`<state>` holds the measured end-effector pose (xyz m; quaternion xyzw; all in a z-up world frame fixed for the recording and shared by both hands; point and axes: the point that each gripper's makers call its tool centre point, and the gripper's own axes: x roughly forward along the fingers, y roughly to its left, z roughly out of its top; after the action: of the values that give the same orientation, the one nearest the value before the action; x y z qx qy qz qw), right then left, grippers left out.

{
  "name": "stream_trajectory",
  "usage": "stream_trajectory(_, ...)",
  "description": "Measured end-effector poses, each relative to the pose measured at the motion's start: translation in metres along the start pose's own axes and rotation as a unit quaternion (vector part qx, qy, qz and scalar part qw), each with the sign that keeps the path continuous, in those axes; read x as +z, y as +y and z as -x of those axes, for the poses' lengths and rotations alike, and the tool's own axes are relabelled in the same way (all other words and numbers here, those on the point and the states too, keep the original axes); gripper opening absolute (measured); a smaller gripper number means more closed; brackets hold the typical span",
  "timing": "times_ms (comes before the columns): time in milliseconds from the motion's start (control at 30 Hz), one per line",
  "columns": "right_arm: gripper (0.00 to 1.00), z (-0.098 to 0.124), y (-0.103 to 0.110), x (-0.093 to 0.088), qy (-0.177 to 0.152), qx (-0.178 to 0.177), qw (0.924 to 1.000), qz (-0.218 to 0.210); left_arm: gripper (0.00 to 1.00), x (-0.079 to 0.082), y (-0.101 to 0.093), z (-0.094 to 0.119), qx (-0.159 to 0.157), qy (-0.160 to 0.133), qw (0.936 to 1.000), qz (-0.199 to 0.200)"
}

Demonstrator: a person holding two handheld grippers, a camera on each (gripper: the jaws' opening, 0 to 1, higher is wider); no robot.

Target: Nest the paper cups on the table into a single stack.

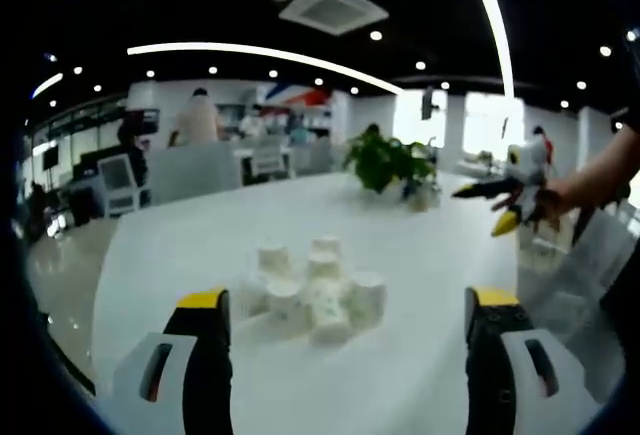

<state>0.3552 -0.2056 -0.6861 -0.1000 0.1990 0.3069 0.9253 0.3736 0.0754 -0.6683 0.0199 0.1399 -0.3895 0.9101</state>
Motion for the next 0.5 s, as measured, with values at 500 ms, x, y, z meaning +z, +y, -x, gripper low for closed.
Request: stream_trajectory(500, 0.77, -0.119, 0.041, -0.029, 0.049, 0.087, 0.9950, -0.013, 0.97, -0.029, -0.004, 0.010, 0.007, 0.041, 0.9991, -0.007)
